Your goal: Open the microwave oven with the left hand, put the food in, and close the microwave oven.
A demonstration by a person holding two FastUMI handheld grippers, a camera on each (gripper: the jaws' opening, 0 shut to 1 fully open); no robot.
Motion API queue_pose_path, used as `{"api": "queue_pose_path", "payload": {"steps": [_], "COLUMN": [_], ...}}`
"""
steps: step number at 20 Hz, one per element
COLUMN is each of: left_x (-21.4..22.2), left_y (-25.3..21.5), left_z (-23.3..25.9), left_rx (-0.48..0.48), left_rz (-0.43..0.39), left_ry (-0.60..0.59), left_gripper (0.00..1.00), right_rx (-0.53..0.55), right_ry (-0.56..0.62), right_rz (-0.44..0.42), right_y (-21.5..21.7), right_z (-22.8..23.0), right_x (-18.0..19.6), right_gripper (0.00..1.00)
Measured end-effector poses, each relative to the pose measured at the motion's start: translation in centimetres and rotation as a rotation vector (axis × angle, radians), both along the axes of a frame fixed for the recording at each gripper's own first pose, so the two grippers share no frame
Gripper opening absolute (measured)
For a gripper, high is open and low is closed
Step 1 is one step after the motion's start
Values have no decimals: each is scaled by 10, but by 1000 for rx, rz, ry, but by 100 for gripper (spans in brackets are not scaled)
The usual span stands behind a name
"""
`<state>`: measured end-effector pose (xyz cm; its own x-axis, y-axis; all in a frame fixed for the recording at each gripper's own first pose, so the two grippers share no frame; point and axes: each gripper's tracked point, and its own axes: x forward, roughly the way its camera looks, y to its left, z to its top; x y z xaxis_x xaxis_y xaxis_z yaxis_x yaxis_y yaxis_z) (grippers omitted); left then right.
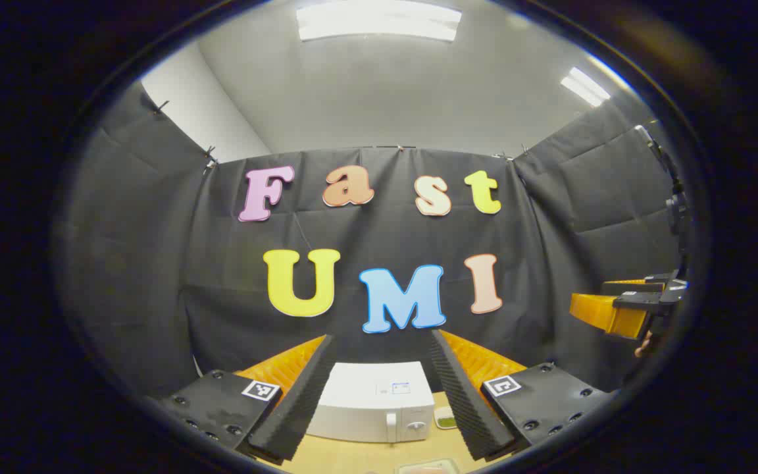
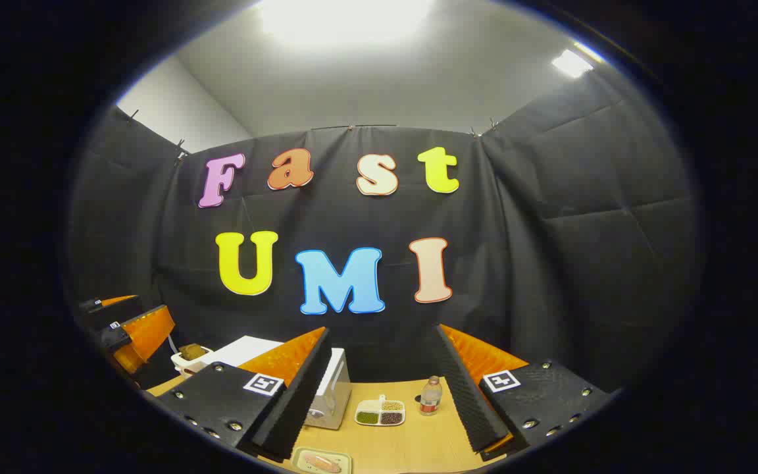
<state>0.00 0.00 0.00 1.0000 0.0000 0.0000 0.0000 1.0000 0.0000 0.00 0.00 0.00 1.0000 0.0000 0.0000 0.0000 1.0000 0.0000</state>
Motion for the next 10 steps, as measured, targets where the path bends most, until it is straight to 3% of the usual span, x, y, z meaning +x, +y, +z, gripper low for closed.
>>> {"api": "queue_pose_path", "payload": {"steps": [2,4,7,8,9,10], "left_x": [2,5,14,17,21,26], "left_y": [-1,-2,-5,-3,0,2], "left_z": [-1,-7,-14,-17,-17,-16], "left_rx": [23,38,14,18,19,16], "left_rz": [21,52,67,67,66,57], "left_ry": [4,14,20,26,28,23], "left_gripper": [94,99,99,92,99,92], "right_rx": [-6,-24,-15,-15,-21,-25], "right_ry": [18,22,38,38,38,36], "right_rz": [22,31,48,45,35,20], "right_y": [1,-3,3,3,5,5], "right_z": [-5,-9,-14,-15,-15,-15], "right_x": [6,13,18,20,23,26], "right_gripper": [94,94,94,94,94,94]}}
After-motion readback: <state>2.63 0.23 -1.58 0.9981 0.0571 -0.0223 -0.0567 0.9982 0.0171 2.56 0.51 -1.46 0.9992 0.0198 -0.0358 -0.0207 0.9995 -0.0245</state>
